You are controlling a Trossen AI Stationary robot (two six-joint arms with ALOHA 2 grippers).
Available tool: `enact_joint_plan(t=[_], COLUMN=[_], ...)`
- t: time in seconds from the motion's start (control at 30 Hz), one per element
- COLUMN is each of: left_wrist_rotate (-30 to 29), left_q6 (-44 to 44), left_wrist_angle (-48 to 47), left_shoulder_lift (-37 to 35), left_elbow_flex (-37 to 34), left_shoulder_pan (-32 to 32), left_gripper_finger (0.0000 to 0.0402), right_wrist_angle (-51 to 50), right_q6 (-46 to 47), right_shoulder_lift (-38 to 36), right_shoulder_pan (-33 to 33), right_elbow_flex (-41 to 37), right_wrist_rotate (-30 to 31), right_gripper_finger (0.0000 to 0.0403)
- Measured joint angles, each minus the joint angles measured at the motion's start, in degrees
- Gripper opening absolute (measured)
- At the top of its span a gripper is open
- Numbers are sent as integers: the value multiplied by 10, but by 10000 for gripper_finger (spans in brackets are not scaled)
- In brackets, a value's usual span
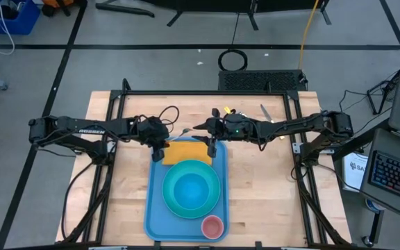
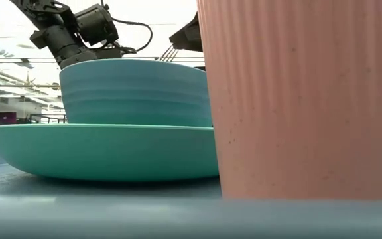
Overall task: Set up tray
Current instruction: Put the orange fork on top of the orange napkin
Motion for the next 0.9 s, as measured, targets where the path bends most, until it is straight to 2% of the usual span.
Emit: enact_joint_plan(t=[0.43,0.9], left_wrist_rotate=[4,5], left_q6=[-1,-1], left_wrist_angle=[15,21], left_shoulder_lift=[11,11], left_elbow_flex=[0,0], left_shoulder_pan=[0,0], left_gripper_finger=[4,4], right_wrist_angle=[-13,-9], right_q6=[22,47], right_shoulder_lift=[0,14], right_shoulder_pan=[-8,-24], right_elbow_flex=[0,-2], right_wrist_rotate=[-15,-28], right_gripper_finger=[120,115])
